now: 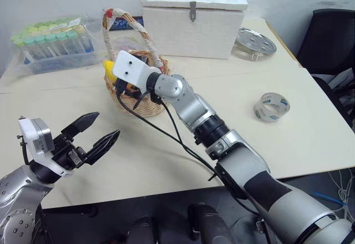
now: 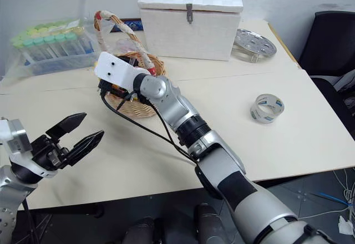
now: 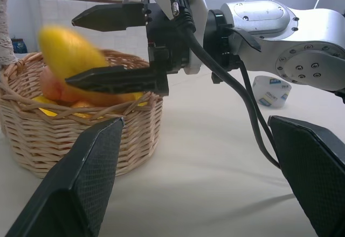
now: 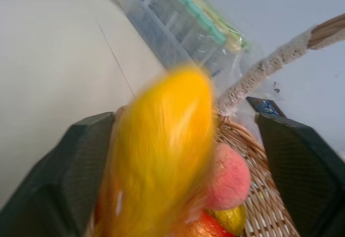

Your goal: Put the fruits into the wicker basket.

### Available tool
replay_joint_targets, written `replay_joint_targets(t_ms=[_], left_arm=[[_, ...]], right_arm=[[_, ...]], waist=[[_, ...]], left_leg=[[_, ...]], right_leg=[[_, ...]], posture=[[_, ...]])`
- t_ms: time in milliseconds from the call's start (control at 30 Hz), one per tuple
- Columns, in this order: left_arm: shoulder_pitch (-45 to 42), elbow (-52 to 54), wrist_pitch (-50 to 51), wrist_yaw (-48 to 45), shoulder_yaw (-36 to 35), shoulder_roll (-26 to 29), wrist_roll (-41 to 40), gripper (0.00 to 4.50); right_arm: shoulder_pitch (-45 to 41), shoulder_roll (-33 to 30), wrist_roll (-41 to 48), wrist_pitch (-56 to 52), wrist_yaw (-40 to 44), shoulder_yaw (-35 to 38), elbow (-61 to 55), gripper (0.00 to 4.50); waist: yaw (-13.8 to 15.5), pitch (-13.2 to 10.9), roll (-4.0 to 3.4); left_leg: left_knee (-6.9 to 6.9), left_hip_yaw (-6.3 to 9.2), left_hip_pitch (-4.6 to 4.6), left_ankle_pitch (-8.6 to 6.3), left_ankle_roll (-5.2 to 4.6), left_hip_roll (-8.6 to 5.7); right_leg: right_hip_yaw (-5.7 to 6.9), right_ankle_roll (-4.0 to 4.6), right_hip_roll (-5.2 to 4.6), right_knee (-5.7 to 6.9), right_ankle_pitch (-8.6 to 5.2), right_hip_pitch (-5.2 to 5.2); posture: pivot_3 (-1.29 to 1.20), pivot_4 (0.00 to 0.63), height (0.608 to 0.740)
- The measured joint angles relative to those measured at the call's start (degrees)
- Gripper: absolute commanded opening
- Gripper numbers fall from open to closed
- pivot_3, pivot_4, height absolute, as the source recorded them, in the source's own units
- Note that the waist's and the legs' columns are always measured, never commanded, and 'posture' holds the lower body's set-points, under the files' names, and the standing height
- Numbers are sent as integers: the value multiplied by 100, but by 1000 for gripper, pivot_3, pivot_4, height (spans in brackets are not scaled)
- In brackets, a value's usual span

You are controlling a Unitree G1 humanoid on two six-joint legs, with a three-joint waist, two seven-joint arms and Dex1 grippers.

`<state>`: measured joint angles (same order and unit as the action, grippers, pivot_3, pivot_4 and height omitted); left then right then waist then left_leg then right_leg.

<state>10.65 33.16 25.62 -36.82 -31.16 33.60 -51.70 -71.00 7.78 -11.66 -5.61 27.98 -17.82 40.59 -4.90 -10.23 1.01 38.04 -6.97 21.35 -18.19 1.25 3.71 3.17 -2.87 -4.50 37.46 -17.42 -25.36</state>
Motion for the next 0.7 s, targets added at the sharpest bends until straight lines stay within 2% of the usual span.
replay_joint_targets(t_ms=[100,233,433,567,700], left_arm=[[-55,0,0,21,35,8,-1,4500],[-49,-14,0,22,28,23,-11,4500],[-77,-23,8,-27,68,43,-14,4500],[74,-31,39,-186,-50,225,-49,4500],[248,-55,125,-368,-424,421,-242,4500]], right_arm=[[0,-36,335,-49,325,210,-13,4463],[38,-531,774,-23,1230,332,-268,4463],[823,-1220,2204,-462,3266,540,-2019,4463],[1431,-2036,2445,-529,3653,754,-2287,4463],[1637,-2403,2589,-714,3669,1042,-2340,4463]], waist=[[6,0,0],[24,0,0],[21,0,1],[38,0,2],[1,-3,-1]], left_leg=[[0,1,0,0,-1,0],[0,3,3,-2,-4,-2],[-8,5,5,-5,-9,2],[-3,4,3,-7,-13,-4],[-7,0,-6,-7,-12,0]], right_leg=[[1,0,0,0,0,0],[2,-1,-1,-1,0,1],[5,-3,2,2,2,2],[6,-4,-2,-8,2,3],[1,-2,5,-5,1,2]], posture=[[0,150,740],[0,150,740],[0,150,740],[0,150,740],[0,150,740]])
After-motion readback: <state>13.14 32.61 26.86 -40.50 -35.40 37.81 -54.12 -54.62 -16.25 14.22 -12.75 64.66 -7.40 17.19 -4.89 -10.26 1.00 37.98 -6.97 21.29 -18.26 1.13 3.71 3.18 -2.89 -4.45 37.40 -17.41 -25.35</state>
